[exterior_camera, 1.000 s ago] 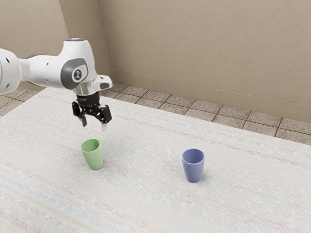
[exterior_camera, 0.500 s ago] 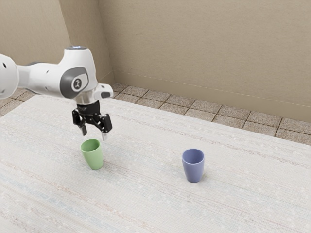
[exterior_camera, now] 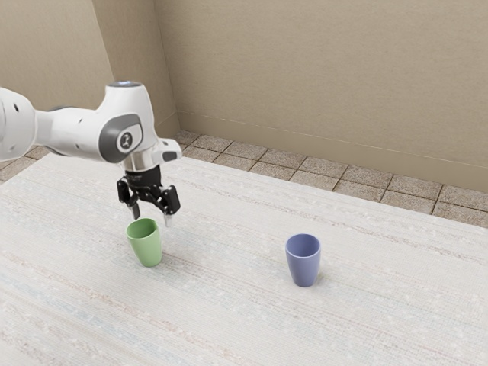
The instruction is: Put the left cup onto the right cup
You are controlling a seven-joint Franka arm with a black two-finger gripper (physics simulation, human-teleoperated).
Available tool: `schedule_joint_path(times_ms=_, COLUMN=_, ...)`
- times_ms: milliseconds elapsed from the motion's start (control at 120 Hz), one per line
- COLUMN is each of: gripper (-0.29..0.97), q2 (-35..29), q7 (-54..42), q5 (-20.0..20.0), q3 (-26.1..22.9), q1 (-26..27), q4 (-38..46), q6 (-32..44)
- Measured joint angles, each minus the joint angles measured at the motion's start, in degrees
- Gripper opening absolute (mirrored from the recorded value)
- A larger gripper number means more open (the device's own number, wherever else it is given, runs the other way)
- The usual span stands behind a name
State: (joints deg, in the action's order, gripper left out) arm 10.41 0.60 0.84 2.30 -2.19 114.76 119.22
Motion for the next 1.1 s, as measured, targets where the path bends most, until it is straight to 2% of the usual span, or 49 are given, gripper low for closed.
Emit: schedule_joint_path(times_ms=1100, gripper=0.68, q2=4.08, q7=1.92, q5=0.34, q3=-0.28, q1=0.08, q4=3.09, q6=3.75)
